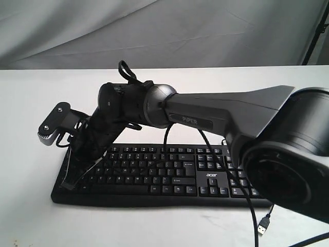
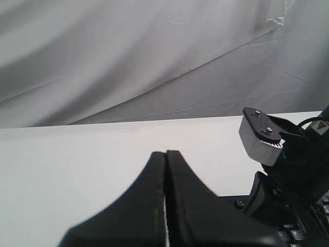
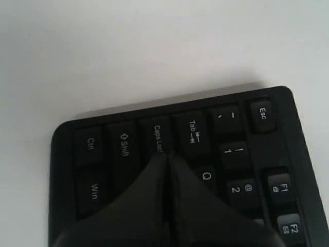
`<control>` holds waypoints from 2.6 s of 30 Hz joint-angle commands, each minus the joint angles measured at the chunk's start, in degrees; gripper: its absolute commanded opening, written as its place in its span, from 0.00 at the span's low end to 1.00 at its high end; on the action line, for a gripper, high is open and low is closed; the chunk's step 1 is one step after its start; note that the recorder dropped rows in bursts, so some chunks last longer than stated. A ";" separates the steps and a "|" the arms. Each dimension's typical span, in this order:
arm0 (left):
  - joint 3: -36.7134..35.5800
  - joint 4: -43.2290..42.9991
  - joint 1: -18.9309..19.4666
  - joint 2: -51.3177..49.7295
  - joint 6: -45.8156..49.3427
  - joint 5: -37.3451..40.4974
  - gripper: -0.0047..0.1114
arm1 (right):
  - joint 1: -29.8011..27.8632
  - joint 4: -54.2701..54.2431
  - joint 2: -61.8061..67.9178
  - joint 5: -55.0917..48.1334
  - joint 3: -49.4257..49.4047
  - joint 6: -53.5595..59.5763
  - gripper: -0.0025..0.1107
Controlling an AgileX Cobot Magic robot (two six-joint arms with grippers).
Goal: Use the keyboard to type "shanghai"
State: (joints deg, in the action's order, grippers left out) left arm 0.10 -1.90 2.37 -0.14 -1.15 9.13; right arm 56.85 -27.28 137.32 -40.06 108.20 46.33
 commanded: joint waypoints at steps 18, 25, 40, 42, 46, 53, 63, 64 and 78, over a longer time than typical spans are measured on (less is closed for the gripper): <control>-0.10 0.00 -0.37 0.14 -0.15 -0.34 0.04 | 0.17 2.86 -0.24 -1.56 0.61 -1.83 0.02; -0.10 0.00 -0.37 0.14 -0.15 -0.34 0.04 | 0.29 2.81 0.83 -1.56 0.51 -1.83 0.02; -0.10 0.00 -0.37 0.14 -0.15 -0.34 0.04 | -0.27 13.18 -7.02 -6.46 -0.85 -8.65 0.02; -0.10 0.00 -0.37 0.14 -0.15 -0.34 0.04 | -1.05 13.43 -9.80 -6.28 -4.42 -9.34 0.02; -0.10 0.00 -0.37 0.14 -0.15 -0.34 0.04 | -3.24 11.23 -16.56 1.57 -17.55 -9.91 0.02; -0.10 0.00 -0.37 0.14 -0.15 -0.34 0.04 | -3.87 7.95 -22.87 13.27 -33.45 -9.91 0.02; -0.10 0.00 -0.37 0.14 -0.15 -0.34 0.04 | -3.62 -0.32 -19.06 15.82 -34.67 -2.46 0.02; -0.10 0.00 -0.37 0.14 -0.15 -0.34 0.04 | -3.62 -0.32 -19.06 15.82 -34.67 -2.46 0.02; -0.10 0.00 -0.37 0.14 -0.15 -0.34 0.04 | -3.62 -0.72 -18.92 15.91 -34.72 -1.48 0.02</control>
State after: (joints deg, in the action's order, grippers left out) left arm 0.10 -1.90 2.37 -0.14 -1.15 9.13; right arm 53.08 -27.86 118.47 -24.86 73.69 44.40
